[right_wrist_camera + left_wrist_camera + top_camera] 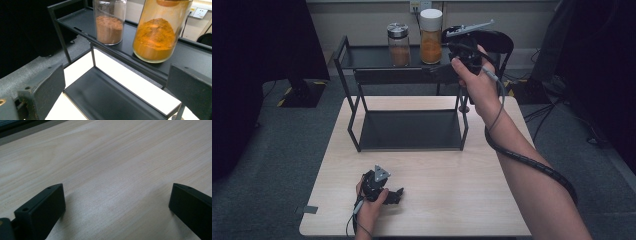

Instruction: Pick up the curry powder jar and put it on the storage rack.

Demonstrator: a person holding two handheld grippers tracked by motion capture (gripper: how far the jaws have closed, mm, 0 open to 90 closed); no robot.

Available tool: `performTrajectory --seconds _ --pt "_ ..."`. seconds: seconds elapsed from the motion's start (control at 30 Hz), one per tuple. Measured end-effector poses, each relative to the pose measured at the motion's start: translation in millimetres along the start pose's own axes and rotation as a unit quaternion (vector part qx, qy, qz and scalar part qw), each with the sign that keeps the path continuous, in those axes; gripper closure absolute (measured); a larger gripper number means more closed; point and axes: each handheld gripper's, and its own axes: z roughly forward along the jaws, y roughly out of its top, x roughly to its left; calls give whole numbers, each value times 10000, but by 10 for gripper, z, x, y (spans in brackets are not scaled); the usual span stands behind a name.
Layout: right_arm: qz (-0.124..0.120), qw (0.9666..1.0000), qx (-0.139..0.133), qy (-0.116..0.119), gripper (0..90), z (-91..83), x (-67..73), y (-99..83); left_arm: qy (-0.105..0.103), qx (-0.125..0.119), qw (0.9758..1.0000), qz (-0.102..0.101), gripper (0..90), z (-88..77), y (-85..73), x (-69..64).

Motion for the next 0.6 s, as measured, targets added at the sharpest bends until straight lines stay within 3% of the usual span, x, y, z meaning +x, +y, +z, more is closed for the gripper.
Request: performTrajectory --seconds 0.6 --pt "193 9995 11 235 9 8 -86 -498 -1 6 10000 3 0 -1 2 1"
